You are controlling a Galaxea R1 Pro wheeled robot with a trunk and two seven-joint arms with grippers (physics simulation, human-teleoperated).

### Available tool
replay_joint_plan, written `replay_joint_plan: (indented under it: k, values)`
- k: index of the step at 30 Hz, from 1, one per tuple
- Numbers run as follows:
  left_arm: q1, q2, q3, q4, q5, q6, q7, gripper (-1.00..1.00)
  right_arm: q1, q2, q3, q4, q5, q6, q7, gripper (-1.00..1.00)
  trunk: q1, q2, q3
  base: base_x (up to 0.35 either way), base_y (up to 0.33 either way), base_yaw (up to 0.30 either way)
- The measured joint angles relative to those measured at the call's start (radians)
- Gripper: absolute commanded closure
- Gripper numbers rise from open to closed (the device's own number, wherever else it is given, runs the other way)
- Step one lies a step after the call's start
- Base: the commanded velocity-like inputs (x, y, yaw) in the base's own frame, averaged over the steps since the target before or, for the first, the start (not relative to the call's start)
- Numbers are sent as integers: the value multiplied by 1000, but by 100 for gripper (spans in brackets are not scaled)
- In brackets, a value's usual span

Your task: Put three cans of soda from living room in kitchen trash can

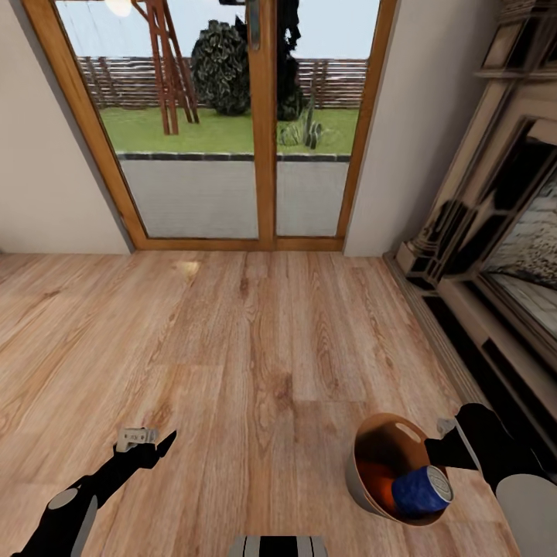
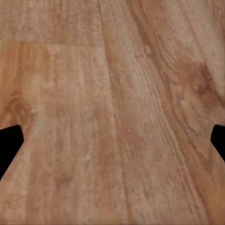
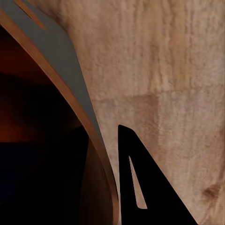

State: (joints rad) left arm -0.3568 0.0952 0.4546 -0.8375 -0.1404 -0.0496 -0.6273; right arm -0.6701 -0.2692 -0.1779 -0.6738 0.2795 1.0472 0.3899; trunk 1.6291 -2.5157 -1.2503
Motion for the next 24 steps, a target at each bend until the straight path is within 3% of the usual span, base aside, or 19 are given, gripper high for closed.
replay_joint_plan:
  k: [18,19,20,24]
  values:
    - [0,0,0,23,4,-16,0,-100,0,-1,1,0,-2,0,1,100,0,0,0,0,0,0]
    - [0,0,0,23,4,-17,0,-100,0,-1,1,0,-2,0,1,-100,0,0,0,0,0,0]
    - [-1,0,0,24,3,-17,0,-100,0,12,-5,16,1,0,-2,-100,0,0,0,0,0,0]
    - [-1,0,0,24,3,-18,0,-100,1,13,-4,19,6,0,-3,-100,1,0,-1,0,0,0]
